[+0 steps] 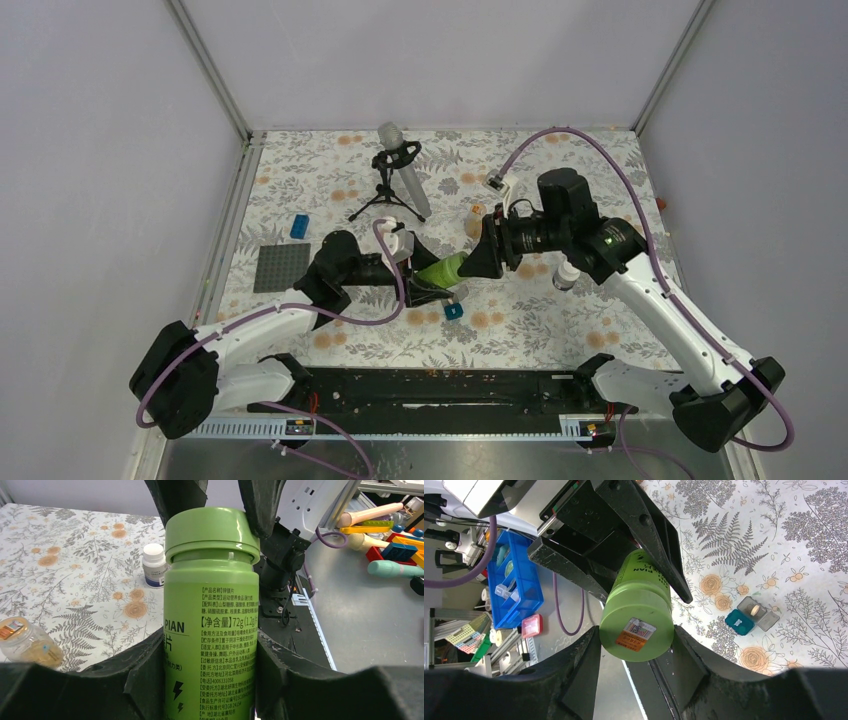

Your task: Sort the pills into containers

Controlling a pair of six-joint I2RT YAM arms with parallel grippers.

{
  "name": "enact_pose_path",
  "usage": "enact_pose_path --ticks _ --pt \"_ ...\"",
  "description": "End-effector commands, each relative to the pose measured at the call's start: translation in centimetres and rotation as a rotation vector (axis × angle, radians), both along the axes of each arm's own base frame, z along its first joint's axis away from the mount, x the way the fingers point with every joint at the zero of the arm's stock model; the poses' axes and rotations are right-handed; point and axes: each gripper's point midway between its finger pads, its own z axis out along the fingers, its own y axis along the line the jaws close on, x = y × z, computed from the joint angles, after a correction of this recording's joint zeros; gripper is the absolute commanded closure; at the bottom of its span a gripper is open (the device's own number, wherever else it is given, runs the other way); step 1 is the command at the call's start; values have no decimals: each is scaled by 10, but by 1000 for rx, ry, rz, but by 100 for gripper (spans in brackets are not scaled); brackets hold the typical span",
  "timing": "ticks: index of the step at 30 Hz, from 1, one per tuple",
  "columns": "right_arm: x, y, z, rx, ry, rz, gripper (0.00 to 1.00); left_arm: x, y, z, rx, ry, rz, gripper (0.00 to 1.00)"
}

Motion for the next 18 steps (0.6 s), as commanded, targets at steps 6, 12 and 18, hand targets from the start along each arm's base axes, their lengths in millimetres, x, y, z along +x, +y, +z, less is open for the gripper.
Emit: enact_pose_path --ticks 6,12,18 --pt "-15 7 -11 -42 -11 88 73 -9 -6 73 -150 -176 -80 100" --pt "-8 7 -15 -50 -54 53 73 -9 -7 83 -184 -132 -78 100" --pt "-1 12 -11 12 -58 -16 76 0 -2 100 -321 -105 12 100"
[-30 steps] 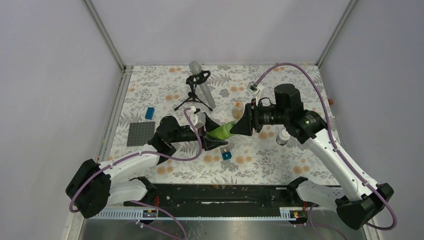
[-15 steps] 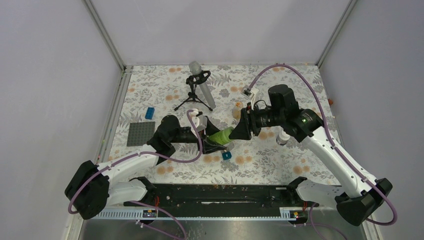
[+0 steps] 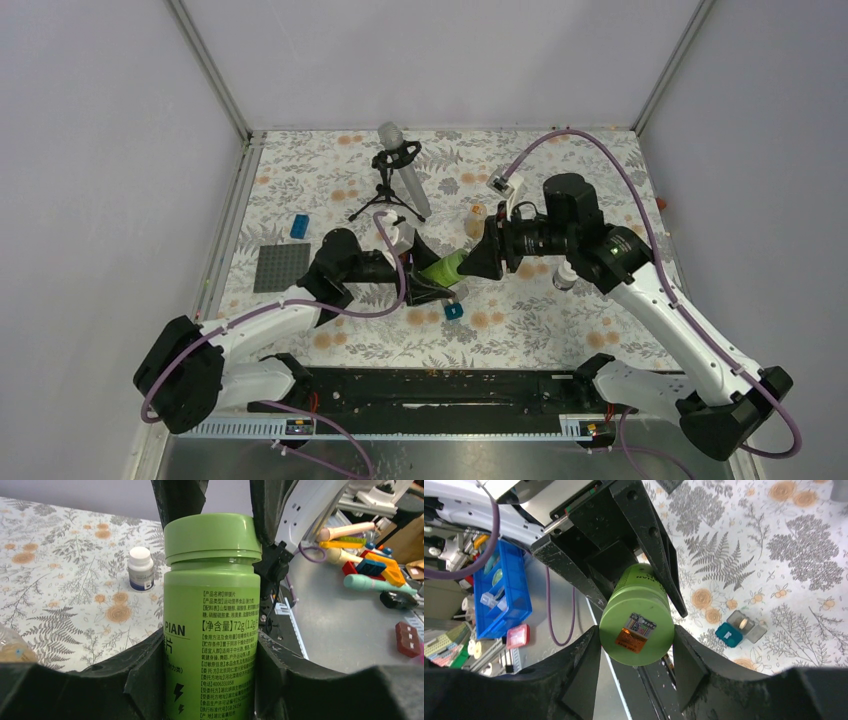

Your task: Sort the pills into containers

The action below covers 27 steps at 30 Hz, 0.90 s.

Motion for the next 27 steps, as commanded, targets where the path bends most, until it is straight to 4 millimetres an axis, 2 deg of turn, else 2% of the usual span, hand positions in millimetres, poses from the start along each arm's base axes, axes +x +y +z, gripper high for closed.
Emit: enact_pose_path --ticks 1,7,12,21,27 --pt "-1 10 -13 22 4 -12 76 6 1 99 -331 -185 72 100" --pt "-8 8 -24 -17 -4 34 76 7 -2 99 -320 -161 63 100" --pt "-14 4 -38 -43 -79 88 77 12 -1 111 -350 -109 89 100" --pt "-25 3 -33 15 -189 169 80 4 4 129 -365 22 53 100" --pt "-25 11 -23 50 -107 160 80 -4 10 130 -359 -87 46 100"
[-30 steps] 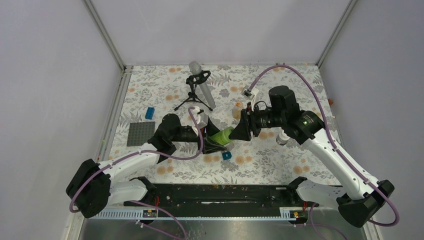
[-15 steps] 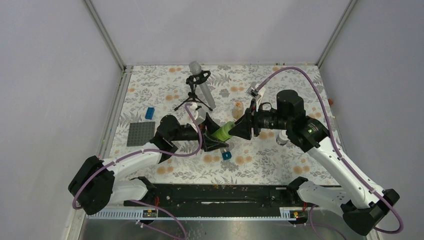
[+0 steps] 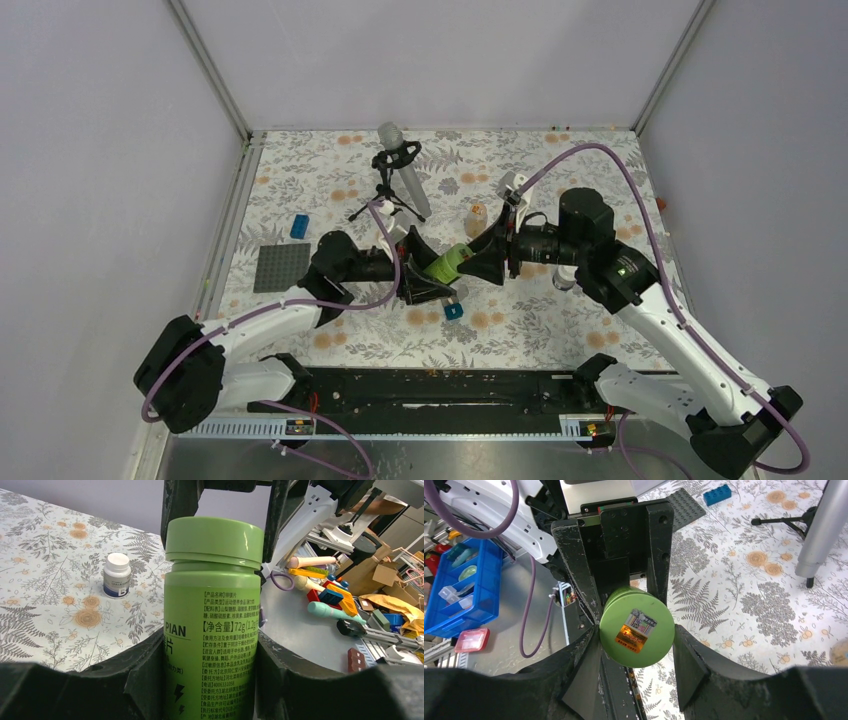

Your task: Sort the pills into containers

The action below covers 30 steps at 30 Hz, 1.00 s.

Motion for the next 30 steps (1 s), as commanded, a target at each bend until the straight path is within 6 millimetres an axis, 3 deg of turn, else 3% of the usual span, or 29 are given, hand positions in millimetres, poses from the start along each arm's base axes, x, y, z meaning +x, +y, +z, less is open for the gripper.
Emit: enact_pose_path --ticks 1,6,10,15,19,23,30 --pt "-28 11 -36 -75 196 123 80 1 13 108 -278 -288 90 100" --pt "-13 24 -39 -66 327 39 77 3 13 99 -254 -413 118 100" --pt "10 28 -46 -66 447 -151 76 5 10 84 -213 -519 142 100" --pt "28 24 -50 -78 526 -363 76 15 12 71 -176 -590 218 100" --pt "34 18 -55 -121 530 -435 74 24 13 67 -155 -581 260 100" --pt "35 15 -50 -106 508 -448 56 27 13 57 -132 -562 273 100" --pt "36 14 -21 -65 406 -402 22 21 17 34 -108 -512 259 100"
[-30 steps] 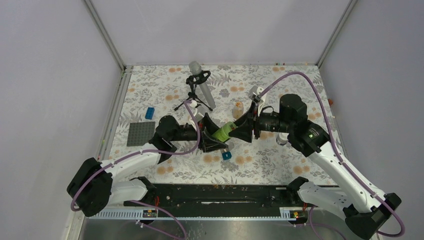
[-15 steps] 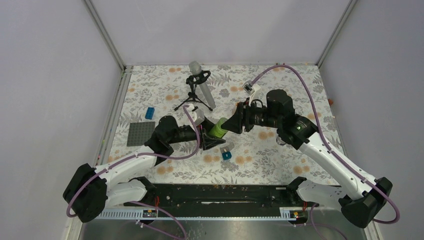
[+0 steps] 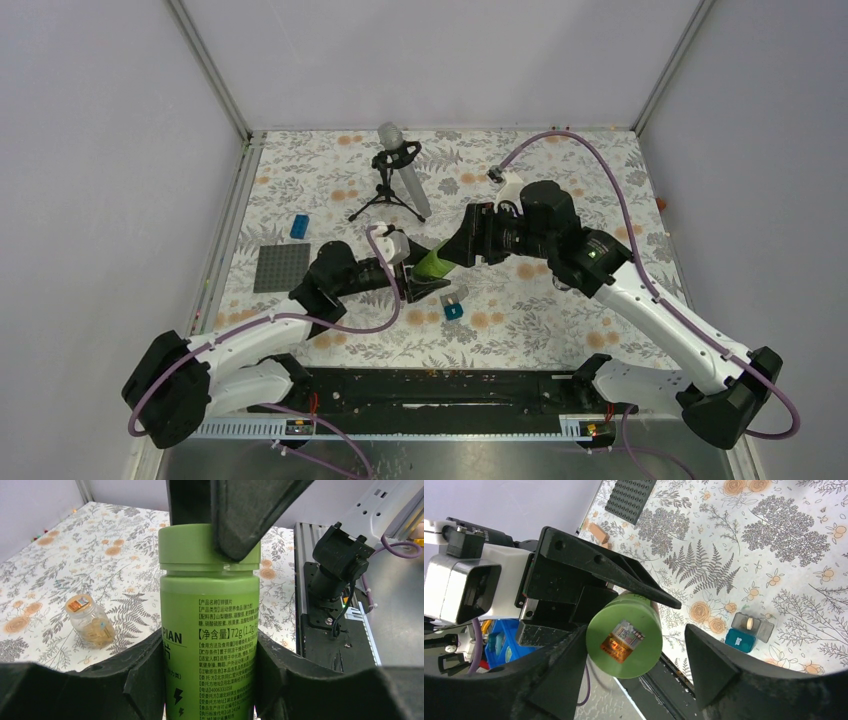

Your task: Sort the pills into containers

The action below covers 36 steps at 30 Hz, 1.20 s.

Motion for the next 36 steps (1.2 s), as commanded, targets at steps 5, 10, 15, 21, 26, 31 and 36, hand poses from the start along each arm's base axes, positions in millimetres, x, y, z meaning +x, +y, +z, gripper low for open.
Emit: enact_pose_path --ticks 5,10,15,21,26,31,36 --pt "1 0 12 -29 -43 35 12 -28 5 65 -202 -218 -99 100" --pt "6 2 4 -50 -28 38 11 -38 4 65 -204 -223 -161 100" --pt "19 3 -8 -88 -12 -10 11 -44 4 66 -212 -227 -194 100" --pt "37 -11 -13 -138 -7 -121 16 -37 7 65 -214 -223 -148 100" --pt "32 -19 5 -80 -22 -106 17 -29 8 59 -193 -205 -112 100" --pt "18 -19 31 0 -115 29 6 -26 6 54 -177 -184 -104 100" --pt "-24 -4 43 80 -207 345 4 -25 4 53 -161 -169 -113 100"
